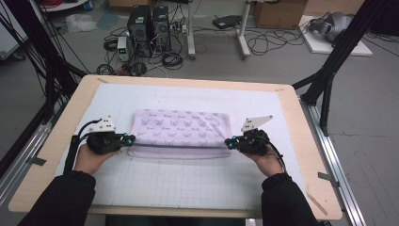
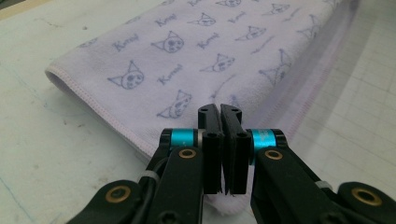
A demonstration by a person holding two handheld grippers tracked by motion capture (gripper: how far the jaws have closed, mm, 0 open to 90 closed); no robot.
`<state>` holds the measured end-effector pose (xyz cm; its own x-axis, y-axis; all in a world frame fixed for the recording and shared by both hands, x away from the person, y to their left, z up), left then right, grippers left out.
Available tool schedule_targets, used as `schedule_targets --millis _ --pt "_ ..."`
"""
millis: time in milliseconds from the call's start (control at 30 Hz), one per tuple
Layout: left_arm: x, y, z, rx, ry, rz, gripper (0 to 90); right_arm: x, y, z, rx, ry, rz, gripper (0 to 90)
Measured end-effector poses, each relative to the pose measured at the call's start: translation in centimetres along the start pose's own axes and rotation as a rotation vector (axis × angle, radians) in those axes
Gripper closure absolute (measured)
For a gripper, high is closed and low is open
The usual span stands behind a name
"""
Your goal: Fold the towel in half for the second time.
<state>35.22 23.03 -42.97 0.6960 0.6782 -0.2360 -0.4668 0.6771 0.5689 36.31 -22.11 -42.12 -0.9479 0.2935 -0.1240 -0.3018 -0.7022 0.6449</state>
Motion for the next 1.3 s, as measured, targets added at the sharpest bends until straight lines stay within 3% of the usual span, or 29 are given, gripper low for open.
schedule_targets --millis 67,133,200,267,367,500,633,800,1067,1300 --pt "-0.1 -0.1 -0.8 0.035 0.008 -0.013 78.9 0.6 -0.3 -0.2 0.007 -0.018 0.054 80.9" --pt "0.1 -0.3 -1.5 0.045 0.038 -0.014 68.8 0.7 -0.3 -0.3 -0.025 -0.010 0.045 76.0" --pt "0.2 -0.6 -1.6 0.050 0.041 -0.002 66.9 0.4 -0.4 -0.4 -0.038 -0.041 0.028 74.3" --pt "0.3 -1.1 -1.6 0.065 0.043 0.010 69.0 0.0 -1.1 -0.7 -0.017 -0.048 0.010 73.9" --pt "0.2 -1.8 -2.2 0.125 0.028 0.010 82.8 0.0 -2.3 -1.5 0.022 -0.076 0.019 73.4" --pt "0.2 -1.6 -2.2 0.099 0.033 0.001 84.3 0.3 -2.9 -2.5 0.033 -0.088 0.033 73.9" --pt "0.3 -0.9 -2.1 0.042 0.054 0.022 69.1 0.2 -2.2 -2.4 0.001 -0.099 0.010 67.5" --pt "0.1 -0.3 -1.9 -0.003 0.066 0.022 61.9 0.0 -1.2 -2.1 -0.036 -0.113 -0.053 57.1" --pt "-0.1 1.0 -2.4 -0.023 0.095 0.047 45.5 0.5 0.2 -2.2 -0.068 -0.129 -0.130 42.0" --pt "-0.7 2.3 -3.1 -0.035 0.093 0.074 41.3 1.6 1.3 -2.1 -0.091 -0.135 -0.160 33.5"
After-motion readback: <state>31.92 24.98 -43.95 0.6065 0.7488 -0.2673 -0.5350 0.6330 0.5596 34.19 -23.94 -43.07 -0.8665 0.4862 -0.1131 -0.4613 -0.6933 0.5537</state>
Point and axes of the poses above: each handheld gripper's, and its own axes: y roughly backward along the jaws, z roughly out of its top, x roughly to its left, the point moved 3 cm from there along -y, roughly forward along the jaws, and after that the axes turned 15 degrees about y, right-handed, at the moved point
